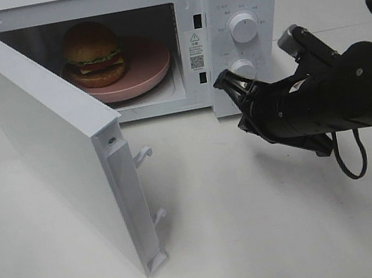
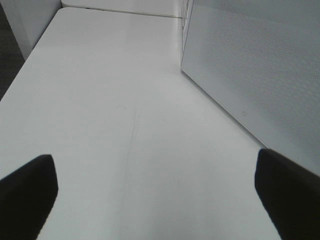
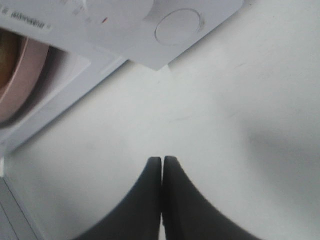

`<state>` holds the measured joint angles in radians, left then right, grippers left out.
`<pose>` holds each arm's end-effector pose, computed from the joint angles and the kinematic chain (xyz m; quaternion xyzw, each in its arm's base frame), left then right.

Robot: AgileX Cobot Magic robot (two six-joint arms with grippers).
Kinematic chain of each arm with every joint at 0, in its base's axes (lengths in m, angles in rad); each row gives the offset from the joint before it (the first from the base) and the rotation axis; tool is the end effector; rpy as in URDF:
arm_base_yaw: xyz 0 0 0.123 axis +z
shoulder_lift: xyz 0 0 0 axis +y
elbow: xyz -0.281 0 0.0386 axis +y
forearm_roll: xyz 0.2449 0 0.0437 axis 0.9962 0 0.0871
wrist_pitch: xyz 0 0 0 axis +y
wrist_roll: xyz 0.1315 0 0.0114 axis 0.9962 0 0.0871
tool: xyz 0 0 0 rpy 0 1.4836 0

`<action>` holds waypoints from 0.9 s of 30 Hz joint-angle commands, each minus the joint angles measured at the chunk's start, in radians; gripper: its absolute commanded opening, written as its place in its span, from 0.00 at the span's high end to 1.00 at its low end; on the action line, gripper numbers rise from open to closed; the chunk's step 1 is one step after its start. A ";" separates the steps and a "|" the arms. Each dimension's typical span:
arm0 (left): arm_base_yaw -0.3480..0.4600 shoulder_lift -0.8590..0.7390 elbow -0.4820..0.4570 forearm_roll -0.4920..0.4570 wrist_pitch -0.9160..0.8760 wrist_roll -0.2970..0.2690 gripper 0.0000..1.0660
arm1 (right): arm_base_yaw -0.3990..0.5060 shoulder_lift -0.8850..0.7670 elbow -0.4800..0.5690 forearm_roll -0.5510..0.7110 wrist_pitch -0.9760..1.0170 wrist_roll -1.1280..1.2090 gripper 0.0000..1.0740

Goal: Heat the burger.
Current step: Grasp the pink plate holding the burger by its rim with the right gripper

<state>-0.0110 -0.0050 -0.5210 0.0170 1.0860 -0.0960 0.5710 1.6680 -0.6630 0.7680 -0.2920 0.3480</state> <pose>0.0261 0.0017 0.2608 -0.0368 0.8522 -0.0194 0.5215 0.2938 0.1575 0.1318 0.2744 0.8615 0.2474 0.3484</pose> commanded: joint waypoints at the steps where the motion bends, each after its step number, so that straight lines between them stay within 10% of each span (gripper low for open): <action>1: 0.000 -0.015 0.002 -0.002 -0.014 -0.005 0.06 | -0.039 -0.032 -0.015 -0.006 0.146 -0.174 1.00; 9: 0.000 -0.015 0.002 -0.002 -0.014 -0.005 0.06 | -0.123 -0.056 -0.077 -0.048 0.401 -0.414 1.00; 19: 0.000 -0.015 0.002 -0.002 -0.014 -0.005 0.06 | -0.147 -0.056 -0.254 -0.566 0.781 -0.444 0.99; 27: 0.000 -0.015 0.002 -0.002 -0.014 -0.005 0.06 | -0.147 -0.056 -0.368 -0.718 0.956 -0.688 0.98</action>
<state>-0.0110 -0.0050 -0.5210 0.0170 1.0860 -0.0960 0.4270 1.6220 -1.0220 0.0630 0.6440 -0.2970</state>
